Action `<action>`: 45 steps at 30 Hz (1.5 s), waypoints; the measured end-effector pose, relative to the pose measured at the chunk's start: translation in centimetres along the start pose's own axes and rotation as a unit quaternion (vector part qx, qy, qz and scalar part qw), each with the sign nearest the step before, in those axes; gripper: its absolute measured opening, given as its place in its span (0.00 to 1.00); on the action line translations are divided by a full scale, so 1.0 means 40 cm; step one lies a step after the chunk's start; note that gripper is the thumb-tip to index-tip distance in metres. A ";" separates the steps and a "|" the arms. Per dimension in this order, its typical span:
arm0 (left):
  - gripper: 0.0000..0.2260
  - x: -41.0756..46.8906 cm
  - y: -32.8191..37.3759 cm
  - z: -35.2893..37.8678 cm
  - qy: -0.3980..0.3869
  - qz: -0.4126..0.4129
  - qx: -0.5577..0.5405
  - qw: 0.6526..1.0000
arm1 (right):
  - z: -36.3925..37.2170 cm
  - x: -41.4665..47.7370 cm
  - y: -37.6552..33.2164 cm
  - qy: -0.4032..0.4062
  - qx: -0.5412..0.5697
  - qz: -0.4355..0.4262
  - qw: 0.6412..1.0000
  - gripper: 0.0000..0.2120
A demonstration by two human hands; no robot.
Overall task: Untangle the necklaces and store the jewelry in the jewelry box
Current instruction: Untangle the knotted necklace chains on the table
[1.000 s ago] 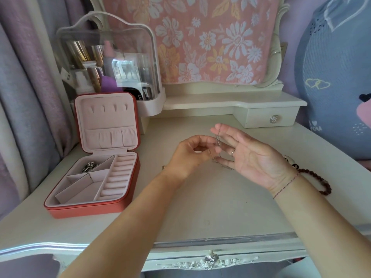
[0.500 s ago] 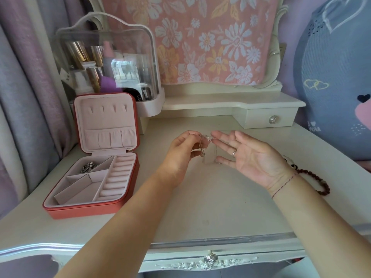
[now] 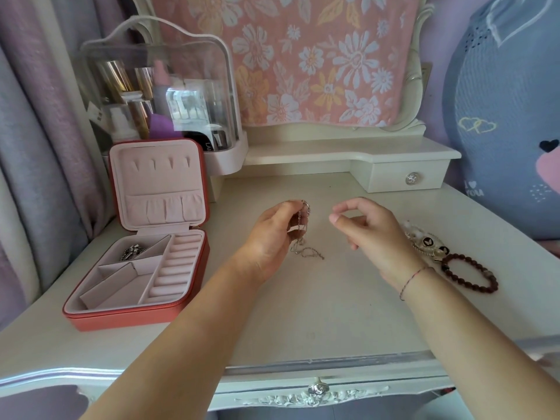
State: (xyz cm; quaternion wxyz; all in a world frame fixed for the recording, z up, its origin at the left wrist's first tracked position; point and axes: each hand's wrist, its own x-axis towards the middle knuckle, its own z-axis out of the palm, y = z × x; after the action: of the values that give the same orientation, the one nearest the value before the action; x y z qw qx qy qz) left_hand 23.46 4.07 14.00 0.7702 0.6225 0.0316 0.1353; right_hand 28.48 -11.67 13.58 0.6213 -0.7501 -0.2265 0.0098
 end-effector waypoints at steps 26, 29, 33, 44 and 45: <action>0.07 -0.003 0.003 -0.004 -0.085 -0.084 -0.055 0.991 | 0.005 0.011 -0.010 -0.021 0.169 0.031 0.985 0.08; 0.08 -0.007 0.007 0.002 -0.086 -0.087 -0.052 0.991 | 0.003 0.009 -0.010 -0.048 0.176 0.042 0.982 0.04; 0.06 -0.008 -0.003 -0.001 -0.097 -0.067 -0.026 0.993 | 0.004 0.008 -0.004 -0.059 0.166 0.043 0.983 0.07; 0.07 -0.014 0.000 0.001 -0.072 -0.036 0.097 0.992 | 0.005 0.010 -0.005 -0.037 0.175 0.054 0.982 0.09; 0.08 -0.015 0.002 0.003 -0.059 -0.037 0.100 0.993 | 0.005 0.011 -0.005 -0.023 0.183 0.061 0.981 0.09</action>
State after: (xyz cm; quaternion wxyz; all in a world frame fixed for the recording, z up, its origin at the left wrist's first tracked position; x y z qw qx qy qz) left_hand 22.90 3.81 14.04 0.7092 0.7016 0.0226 0.0657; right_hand 28.73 -11.29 13.84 0.7409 -0.6357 -0.1891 0.1056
